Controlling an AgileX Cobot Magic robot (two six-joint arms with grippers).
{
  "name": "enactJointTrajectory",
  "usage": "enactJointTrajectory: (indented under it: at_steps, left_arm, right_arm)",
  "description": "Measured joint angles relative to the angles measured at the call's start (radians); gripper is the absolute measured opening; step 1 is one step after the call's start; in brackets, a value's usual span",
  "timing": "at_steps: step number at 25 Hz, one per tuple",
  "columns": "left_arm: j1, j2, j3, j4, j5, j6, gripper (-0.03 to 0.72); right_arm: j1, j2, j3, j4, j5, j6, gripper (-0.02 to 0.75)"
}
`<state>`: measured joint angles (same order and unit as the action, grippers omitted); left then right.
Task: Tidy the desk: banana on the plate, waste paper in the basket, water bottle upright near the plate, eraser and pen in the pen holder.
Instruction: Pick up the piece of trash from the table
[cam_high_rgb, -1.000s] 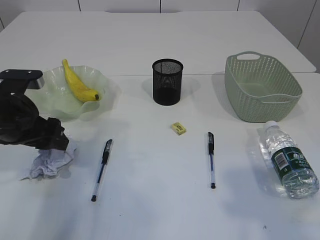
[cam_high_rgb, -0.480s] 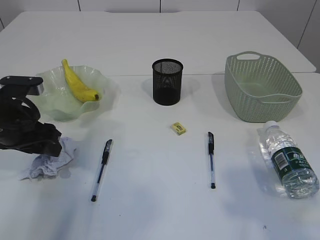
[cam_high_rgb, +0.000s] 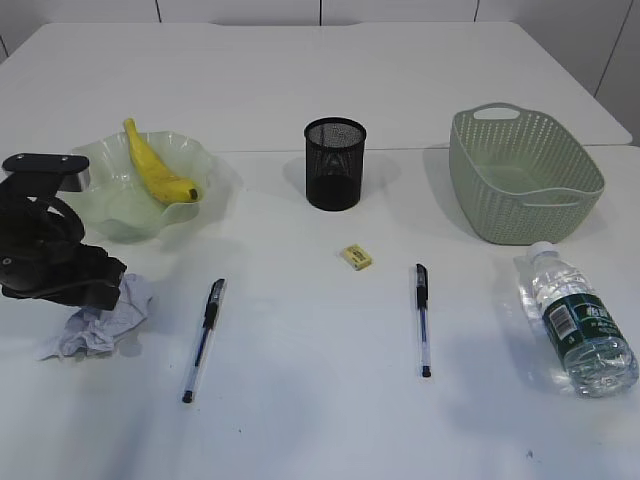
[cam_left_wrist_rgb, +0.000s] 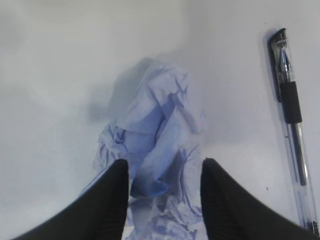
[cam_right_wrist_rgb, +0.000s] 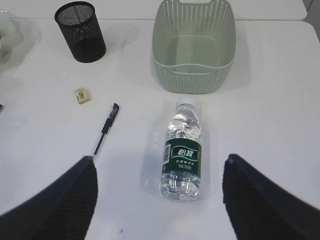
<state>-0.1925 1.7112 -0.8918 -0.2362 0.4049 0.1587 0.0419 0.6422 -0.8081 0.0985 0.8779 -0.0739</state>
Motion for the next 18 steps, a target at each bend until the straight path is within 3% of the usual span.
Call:
enactJointTrajectory:
  at_steps: [5,12,18]
  left_arm:
    - [0.0,0.0,0.0,0.0,-0.004,0.0,0.25]
    - [0.0,0.0,0.0,0.0,-0.012,0.0,0.176]
    - [0.0,0.0,0.0,0.0,-0.012,0.0,0.03]
  right_arm:
    - [0.0,0.0,0.0,0.0,0.0,0.0,0.58]
    - [0.0,0.0,0.0,0.0,0.0,0.0,0.58]
    - [0.0,0.0,0.0,0.0,0.0,0.0,0.58]
